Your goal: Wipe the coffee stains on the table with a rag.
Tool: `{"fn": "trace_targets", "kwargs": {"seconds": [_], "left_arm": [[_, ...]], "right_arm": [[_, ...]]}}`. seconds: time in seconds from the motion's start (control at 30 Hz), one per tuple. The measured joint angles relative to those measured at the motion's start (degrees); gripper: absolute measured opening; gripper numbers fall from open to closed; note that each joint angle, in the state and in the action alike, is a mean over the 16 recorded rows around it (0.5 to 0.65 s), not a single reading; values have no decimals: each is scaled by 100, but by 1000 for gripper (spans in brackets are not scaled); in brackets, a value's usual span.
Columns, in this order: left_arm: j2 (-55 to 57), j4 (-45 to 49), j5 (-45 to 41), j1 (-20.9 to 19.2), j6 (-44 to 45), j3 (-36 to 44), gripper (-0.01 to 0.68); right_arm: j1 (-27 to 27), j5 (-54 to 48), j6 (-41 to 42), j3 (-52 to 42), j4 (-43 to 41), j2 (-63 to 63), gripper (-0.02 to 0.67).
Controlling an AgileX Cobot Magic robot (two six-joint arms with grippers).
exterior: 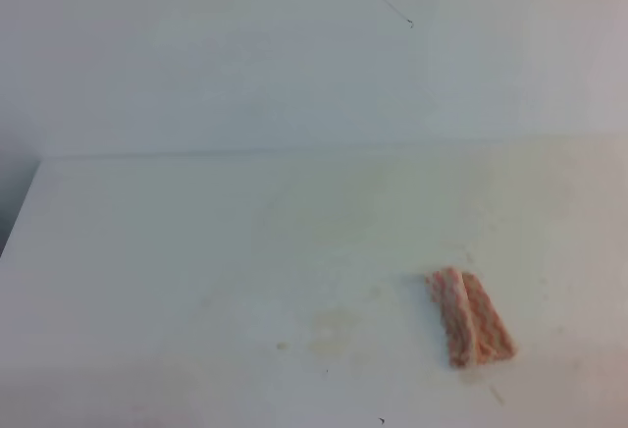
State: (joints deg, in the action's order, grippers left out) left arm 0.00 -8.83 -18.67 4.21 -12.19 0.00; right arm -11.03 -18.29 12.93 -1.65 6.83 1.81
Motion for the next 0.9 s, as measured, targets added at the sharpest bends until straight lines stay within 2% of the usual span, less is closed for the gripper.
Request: {"fn": "trace_targets", "kwargs": {"seconds": [0.9], "left_arm": [[0,0,0,0,0,0,-3]], "right_arm": [[0,11,0,0,2,0,-4]]}}
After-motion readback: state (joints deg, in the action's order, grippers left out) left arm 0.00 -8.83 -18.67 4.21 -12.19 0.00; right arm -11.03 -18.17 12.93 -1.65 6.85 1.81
